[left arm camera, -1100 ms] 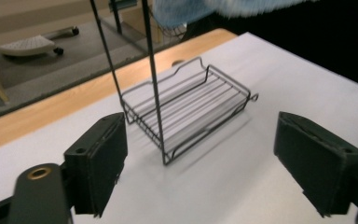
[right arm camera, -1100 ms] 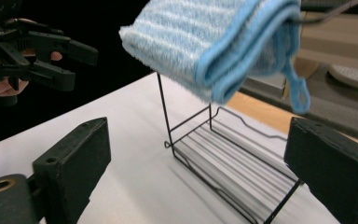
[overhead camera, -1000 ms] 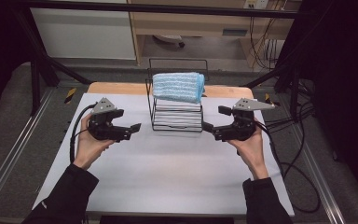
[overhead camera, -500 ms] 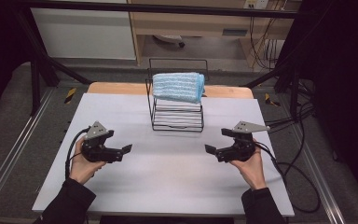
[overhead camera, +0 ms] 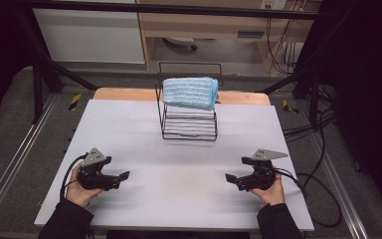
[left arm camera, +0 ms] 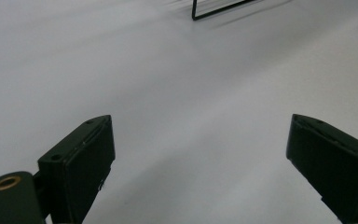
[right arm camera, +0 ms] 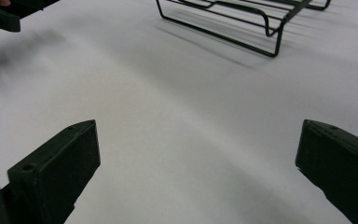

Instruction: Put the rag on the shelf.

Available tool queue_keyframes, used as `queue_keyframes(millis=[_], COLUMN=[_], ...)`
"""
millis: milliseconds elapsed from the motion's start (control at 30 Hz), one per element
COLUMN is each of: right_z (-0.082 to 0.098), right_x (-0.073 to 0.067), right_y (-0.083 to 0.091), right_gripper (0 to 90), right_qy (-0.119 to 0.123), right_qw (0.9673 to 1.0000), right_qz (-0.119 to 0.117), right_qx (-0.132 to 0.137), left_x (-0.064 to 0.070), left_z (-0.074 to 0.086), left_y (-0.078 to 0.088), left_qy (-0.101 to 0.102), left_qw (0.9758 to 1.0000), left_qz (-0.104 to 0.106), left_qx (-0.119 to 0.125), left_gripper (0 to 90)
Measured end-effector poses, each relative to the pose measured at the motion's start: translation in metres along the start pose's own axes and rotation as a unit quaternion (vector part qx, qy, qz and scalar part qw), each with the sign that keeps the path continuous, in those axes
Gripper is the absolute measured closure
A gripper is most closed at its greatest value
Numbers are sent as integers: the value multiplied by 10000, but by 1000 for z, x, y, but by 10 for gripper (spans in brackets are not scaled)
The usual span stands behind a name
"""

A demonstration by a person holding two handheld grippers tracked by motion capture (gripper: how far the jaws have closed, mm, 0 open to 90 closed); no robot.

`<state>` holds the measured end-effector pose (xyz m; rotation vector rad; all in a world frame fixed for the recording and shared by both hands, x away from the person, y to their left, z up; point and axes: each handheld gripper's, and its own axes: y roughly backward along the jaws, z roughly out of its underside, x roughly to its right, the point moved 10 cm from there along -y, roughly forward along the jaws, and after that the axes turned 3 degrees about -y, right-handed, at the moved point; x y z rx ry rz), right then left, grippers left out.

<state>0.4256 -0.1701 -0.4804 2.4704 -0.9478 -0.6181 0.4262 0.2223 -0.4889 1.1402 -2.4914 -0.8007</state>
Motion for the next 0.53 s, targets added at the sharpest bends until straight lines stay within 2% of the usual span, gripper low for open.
queue_keyframes(millis=[133,267,533], right_z=[12,22,22], right_x=[8,13,15], right_y=[3,7,9], right_gripper=[5,6,6], right_qy=[-52,-97,-87], right_qw=[9999,9999,9999], right_qz=[71,94,99], right_qx=[-51,-64,2], left_x=[1,2,2], left_z=[6,12,16], left_y=[0,-1,-2], left_qy=[12,-40,-24], left_qw=[10000,10000,10000], left_qz=[22,23,31], left_qx=[43,-21,-51], left_gripper=[78,78,78])
